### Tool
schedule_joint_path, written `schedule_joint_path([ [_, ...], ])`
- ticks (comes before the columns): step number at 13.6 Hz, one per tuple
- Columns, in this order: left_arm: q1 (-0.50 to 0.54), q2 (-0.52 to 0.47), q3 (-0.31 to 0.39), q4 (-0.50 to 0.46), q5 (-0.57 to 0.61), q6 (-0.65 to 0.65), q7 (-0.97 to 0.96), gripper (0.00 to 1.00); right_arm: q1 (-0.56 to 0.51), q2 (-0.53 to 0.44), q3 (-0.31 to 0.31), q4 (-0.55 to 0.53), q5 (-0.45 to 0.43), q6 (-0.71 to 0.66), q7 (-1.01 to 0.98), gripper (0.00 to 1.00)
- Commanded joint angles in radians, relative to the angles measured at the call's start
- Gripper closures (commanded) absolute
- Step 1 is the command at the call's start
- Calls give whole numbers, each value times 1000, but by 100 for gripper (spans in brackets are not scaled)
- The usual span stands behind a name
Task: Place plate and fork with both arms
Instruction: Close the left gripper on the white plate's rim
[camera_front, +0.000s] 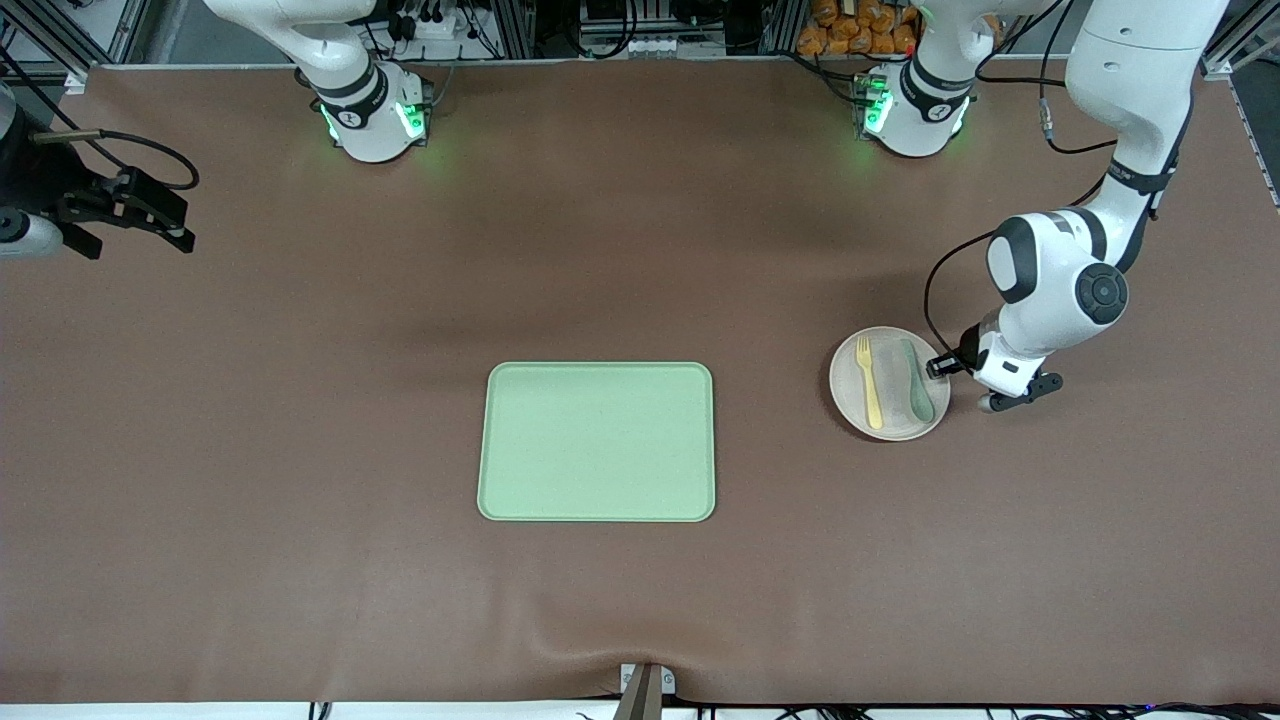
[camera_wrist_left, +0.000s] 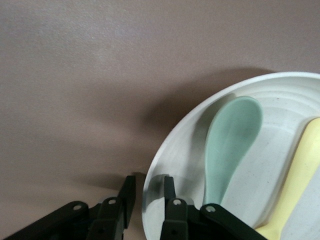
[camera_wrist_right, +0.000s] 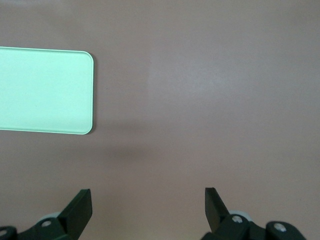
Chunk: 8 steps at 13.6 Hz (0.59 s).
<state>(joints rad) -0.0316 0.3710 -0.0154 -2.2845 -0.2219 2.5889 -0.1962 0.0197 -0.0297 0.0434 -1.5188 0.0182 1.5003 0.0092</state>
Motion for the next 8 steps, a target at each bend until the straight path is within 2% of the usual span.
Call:
schedule_joint_path([
  [1, -4, 17, -9, 14, -19, 14, -3, 95, -6, -29, 3, -29, 12, 4, -12, 0],
  [2, -4, 19, -17, 20, -19, 13, 4, 100, -7, -29, 3, -29, 12, 4, -12, 0],
  [6, -5, 8, -26, 46, -19, 7, 8, 100, -6, -29, 3, -29, 12, 4, -12, 0],
  [8, -1, 3, -55, 68, -19, 2, 8, 100, -6, -29, 3, -29, 12, 4, -12, 0],
])
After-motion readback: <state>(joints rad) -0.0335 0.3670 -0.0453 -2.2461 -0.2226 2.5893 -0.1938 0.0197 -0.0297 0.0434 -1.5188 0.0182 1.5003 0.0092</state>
